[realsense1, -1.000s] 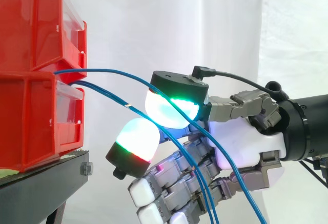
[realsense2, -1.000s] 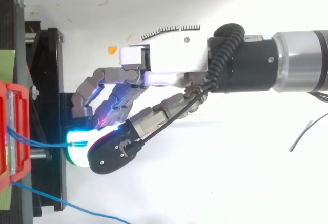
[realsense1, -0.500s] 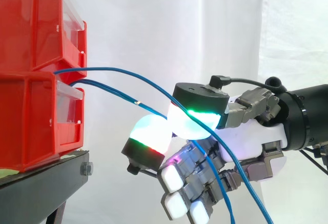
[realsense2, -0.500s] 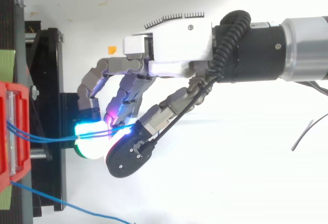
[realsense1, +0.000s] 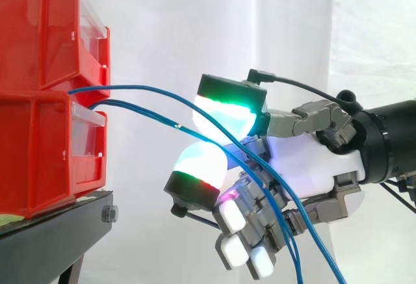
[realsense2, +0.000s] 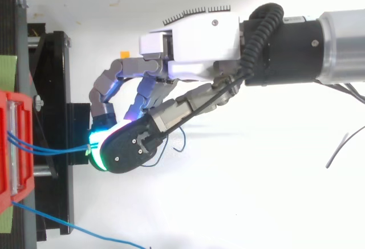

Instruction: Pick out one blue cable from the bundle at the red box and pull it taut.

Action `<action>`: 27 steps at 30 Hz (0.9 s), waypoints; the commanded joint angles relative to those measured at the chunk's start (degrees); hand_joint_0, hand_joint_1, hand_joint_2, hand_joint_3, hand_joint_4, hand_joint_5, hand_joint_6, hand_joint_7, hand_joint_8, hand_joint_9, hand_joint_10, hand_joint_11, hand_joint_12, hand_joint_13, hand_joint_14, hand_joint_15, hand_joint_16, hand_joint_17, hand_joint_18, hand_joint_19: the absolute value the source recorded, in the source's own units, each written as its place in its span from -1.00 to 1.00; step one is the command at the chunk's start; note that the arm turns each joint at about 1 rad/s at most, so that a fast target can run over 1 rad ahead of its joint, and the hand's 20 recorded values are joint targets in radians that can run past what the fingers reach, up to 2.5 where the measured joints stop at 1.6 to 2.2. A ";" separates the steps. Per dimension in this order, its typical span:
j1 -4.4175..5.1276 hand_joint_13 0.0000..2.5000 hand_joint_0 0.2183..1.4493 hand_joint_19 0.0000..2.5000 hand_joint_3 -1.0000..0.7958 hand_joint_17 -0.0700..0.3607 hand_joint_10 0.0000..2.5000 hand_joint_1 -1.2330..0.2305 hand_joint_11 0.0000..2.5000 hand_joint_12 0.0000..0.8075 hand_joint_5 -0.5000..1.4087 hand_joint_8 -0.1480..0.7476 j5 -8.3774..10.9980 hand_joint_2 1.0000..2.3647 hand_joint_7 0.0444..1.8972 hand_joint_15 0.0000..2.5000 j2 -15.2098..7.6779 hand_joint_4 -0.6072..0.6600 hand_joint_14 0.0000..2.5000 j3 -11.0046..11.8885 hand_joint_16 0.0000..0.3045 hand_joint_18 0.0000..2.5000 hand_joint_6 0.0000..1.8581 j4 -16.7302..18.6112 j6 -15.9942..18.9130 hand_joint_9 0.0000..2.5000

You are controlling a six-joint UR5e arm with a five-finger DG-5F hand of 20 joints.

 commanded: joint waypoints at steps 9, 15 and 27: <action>-0.28 -0.25 -0.23 -0.54 -0.13 -0.21 -0.99 -0.50 -0.63 -0.10 -0.64 0.01 -0.10 -0.97 0.22 -0.71 0.01 -0.06 -0.99 1.60 -0.71 -0.31 -0.01 -1.09 -0.26 -0.17; -0.37 -0.22 -0.05 -0.52 -0.43 -0.22 -0.98 -0.55 -0.61 -0.12 -0.64 -0.03 -0.27 -1.00 0.39 -0.68 0.01 -0.23 -0.99 1.87 -0.71 -0.29 -0.01 -2.49 -0.61 -0.14; -0.54 -0.18 -0.15 -0.54 -0.44 -0.23 -0.98 -0.57 -0.61 -0.14 -0.63 -0.04 -0.63 -1.00 0.54 -0.67 0.01 -0.15 -0.99 1.87 -0.72 -0.24 0.01 -2.58 -0.70 -0.07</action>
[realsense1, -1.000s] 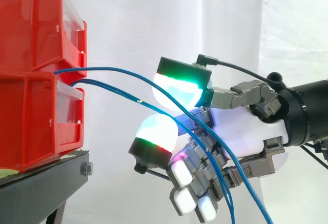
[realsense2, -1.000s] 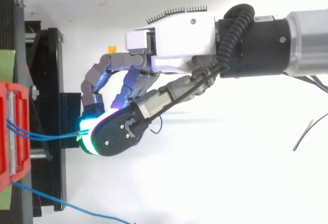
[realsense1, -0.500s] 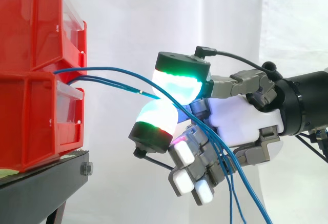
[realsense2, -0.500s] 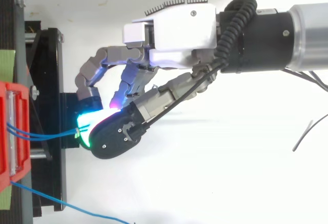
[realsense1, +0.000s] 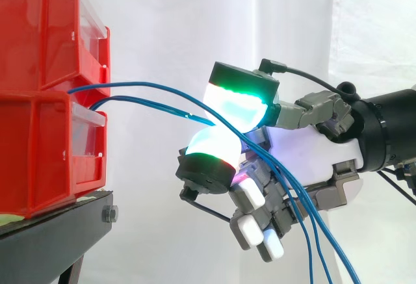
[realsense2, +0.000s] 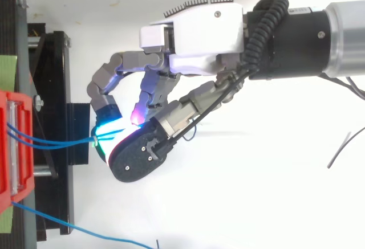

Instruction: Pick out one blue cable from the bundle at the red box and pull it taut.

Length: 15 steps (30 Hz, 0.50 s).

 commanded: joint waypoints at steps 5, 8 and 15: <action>-0.21 -0.19 -0.32 -0.53 -0.44 -0.23 -0.98 -0.55 -0.60 -0.14 -0.62 -0.05 -0.01 -1.00 0.16 -0.66 0.00 -0.05 -0.98 0.01 -0.72 -0.26 0.02 0.07 0.05 -0.07; -0.30 -0.19 -0.41 -0.53 -0.44 -0.22 -0.98 -0.53 -0.61 -0.12 -0.62 -0.05 -0.01 -1.00 0.11 -0.66 0.00 0.01 -0.99 0.01 -0.71 -0.26 0.00 0.07 0.05 -0.09; -0.30 -0.20 -0.56 -0.54 -0.44 -0.17 -0.99 -0.35 -0.63 -0.06 -0.62 -0.01 -0.01 -1.00 0.05 -0.68 0.00 0.07 -0.99 0.01 -0.68 -0.26 -0.02 0.16 -0.03 -0.09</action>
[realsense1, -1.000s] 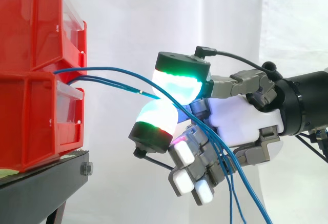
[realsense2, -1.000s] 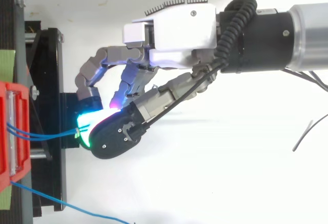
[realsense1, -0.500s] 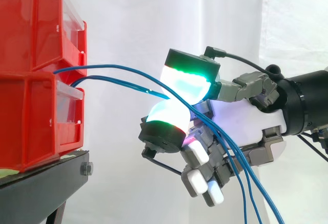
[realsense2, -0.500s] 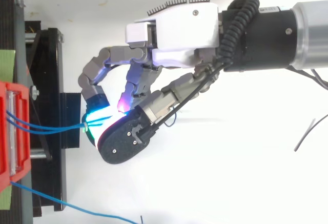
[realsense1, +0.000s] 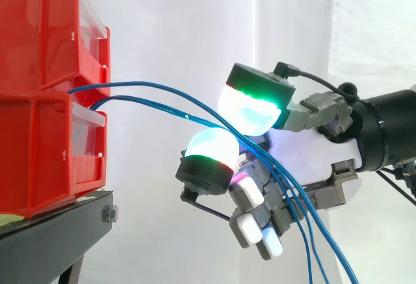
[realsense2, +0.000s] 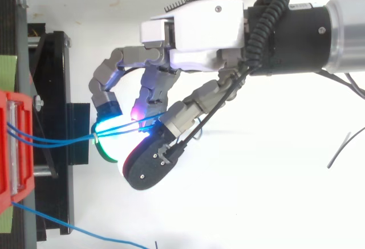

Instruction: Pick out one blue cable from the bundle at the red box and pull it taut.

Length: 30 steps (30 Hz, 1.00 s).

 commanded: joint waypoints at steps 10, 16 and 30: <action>-0.02 -0.21 -0.37 -0.48 -0.34 -0.22 -0.98 -0.16 -0.62 -0.11 -0.60 -0.06 -0.07 -0.99 0.18 -0.66 0.00 -0.05 -0.99 0.35 -0.71 -0.30 -0.03 0.14 -0.11 -0.06; -0.02 -0.20 -0.41 -0.48 -0.06 -0.19 -0.98 -0.33 -0.62 -0.10 -0.58 -0.03 -0.07 -0.97 0.30 -0.66 0.00 0.00 -0.99 0.44 -0.70 -0.28 -0.02 0.40 -0.37 -0.03; -0.46 -0.20 0.03 -0.49 -0.44 -0.21 -0.98 -0.58 -0.61 -0.12 -0.60 -0.02 -0.33 -1.00 0.80 -0.66 0.00 0.09 -0.99 0.53 -0.71 -0.29 -0.02 0.22 -1.25 -0.04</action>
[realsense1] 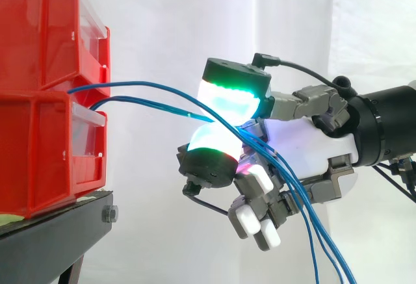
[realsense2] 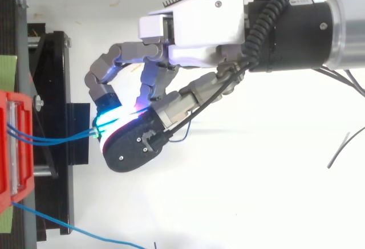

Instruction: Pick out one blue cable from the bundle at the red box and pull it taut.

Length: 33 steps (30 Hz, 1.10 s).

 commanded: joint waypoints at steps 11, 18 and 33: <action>-0.60 -0.17 -0.19 -0.52 -0.44 -0.21 -0.98 -0.59 -0.61 -0.13 -0.59 0.01 -0.11 -1.00 0.65 -0.66 0.00 0.02 -0.99 0.27 -0.71 -0.23 0.00 0.11 -2.48 0.03; -0.60 -0.20 -0.53 -0.53 -0.44 -0.17 -0.98 -0.51 -0.61 -0.07 -0.60 -0.01 -0.11 -1.00 0.27 -0.67 0.44 0.10 -0.99 0.71 -0.68 -0.26 -0.02 0.11 -3.19 -0.01; -0.60 -0.24 -0.41 -0.46 -0.18 -0.18 -0.98 -0.07 -0.62 -0.08 -0.60 -0.03 -0.02 -0.97 0.25 -0.66 0.44 0.05 -0.99 2.03 -0.69 -0.32 -0.06 0.11 -4.42 -0.03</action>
